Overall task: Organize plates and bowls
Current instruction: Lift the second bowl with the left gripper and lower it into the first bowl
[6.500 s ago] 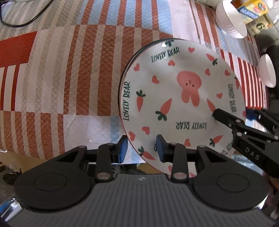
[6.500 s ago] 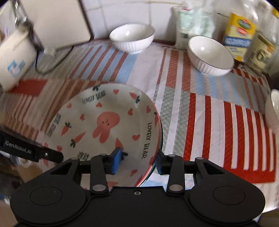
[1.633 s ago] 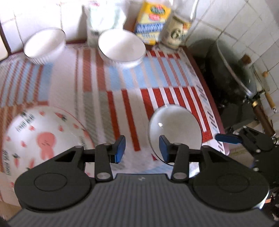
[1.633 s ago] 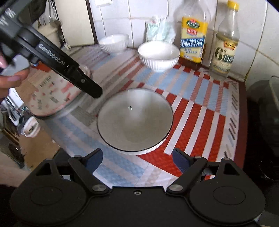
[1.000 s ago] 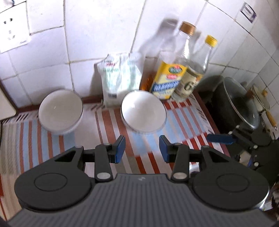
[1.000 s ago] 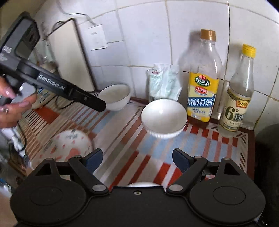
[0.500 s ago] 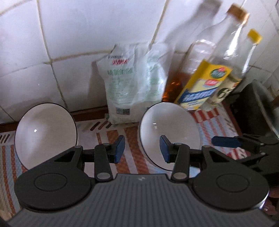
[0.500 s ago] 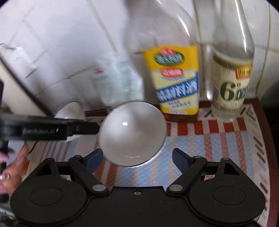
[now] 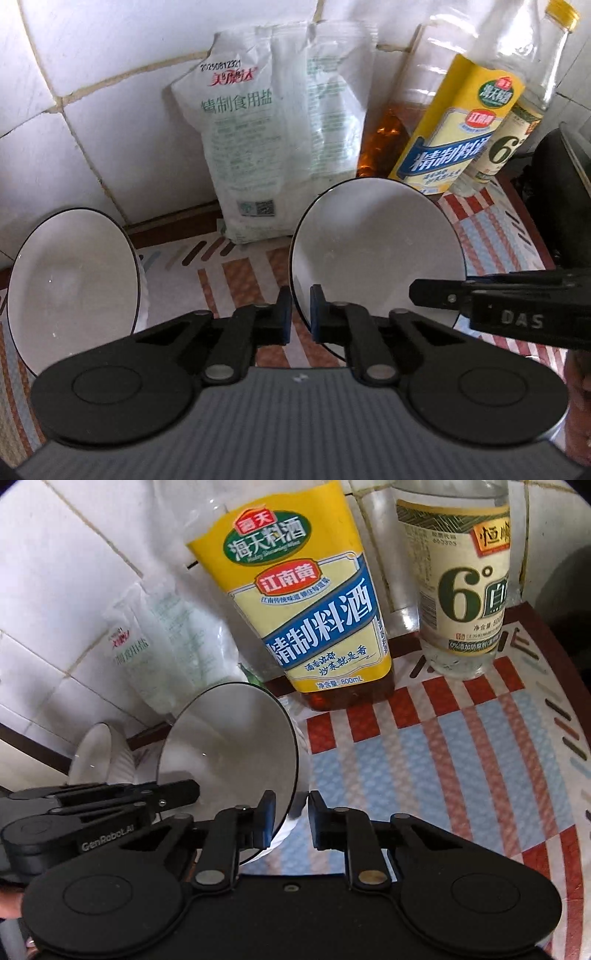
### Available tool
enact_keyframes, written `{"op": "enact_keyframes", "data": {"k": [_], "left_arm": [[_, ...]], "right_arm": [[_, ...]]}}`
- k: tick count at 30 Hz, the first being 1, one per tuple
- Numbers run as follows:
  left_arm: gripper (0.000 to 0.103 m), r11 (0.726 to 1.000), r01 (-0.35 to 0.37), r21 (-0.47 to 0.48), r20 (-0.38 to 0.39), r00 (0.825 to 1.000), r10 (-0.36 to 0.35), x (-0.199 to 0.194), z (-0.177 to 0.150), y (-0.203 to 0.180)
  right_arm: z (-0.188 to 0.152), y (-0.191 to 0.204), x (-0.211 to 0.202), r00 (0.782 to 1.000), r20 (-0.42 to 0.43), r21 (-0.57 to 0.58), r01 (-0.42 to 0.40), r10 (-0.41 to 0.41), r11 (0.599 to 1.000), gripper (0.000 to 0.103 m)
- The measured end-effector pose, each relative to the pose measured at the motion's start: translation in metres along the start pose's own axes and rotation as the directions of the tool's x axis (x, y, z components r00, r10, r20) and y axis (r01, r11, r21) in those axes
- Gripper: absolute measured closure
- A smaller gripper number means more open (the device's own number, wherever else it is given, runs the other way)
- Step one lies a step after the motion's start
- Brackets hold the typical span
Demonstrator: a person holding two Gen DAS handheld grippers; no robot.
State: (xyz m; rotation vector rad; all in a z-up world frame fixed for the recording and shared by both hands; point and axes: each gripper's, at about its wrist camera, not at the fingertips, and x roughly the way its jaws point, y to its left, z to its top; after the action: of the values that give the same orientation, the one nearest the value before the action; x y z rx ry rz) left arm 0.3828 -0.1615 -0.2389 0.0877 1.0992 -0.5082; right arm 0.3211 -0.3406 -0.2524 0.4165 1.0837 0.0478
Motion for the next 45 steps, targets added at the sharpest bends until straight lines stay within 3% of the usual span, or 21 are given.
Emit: {"op": "enact_keyframes", "data": {"k": [8, 11, 14, 28, 32, 38, 45], "left_arm": [[0.094, 0.999, 0.029, -0.031, -0.004, 1.0, -0.029, -0.027, -0.007, -0.007], [0.094, 0.996, 0.027, -0.09, -0.068, 0.997, -0.033, -0.037, -0.013, -0.011], [0.094, 0.991, 0.048, -0.126, -0.071, 0.996, -0.058, -0.054, -0.023, -0.017], [0.094, 0.982, 0.077, -0.17, 0.045, 0.996, -0.07, -0.151, -0.066, -0.052], [0.094, 0.988, 0.073, -0.136, 0.071, 0.995, -0.064, -0.173, -0.08, -0.065], [0.094, 0.99, 0.041, -0.139, 0.076, 0.997, -0.03, -0.188, -0.105, -0.091], [0.094, 0.982, 0.055, -0.182, 0.022, 0.998, -0.052, -0.183, -0.13, -0.11]], "right_arm": [[-0.012, 0.007, -0.016, 0.999, -0.016, 0.005, 0.034, -0.034, 0.999, 0.085], [-0.022, 0.007, -0.034, 1.0, -0.02, 0.021, 0.018, -0.018, 1.0, 0.085], [-0.029, 0.01, -0.053, 1.0, -0.018, 0.012, 0.017, -0.017, 1.0, 0.085], [-0.065, 0.014, -0.139, 0.999, 0.024, -0.062, -0.035, 0.037, 0.997, 0.085], [-0.076, 0.018, -0.16, 0.999, 0.029, -0.099, -0.035, 0.038, 0.994, 0.085], [-0.096, 0.013, -0.183, 0.998, 0.035, -0.093, -0.044, 0.048, 0.995, 0.085], [-0.117, -0.003, -0.196, 0.999, 0.004, -0.089, -0.041, 0.041, 0.995, 0.085]]}}
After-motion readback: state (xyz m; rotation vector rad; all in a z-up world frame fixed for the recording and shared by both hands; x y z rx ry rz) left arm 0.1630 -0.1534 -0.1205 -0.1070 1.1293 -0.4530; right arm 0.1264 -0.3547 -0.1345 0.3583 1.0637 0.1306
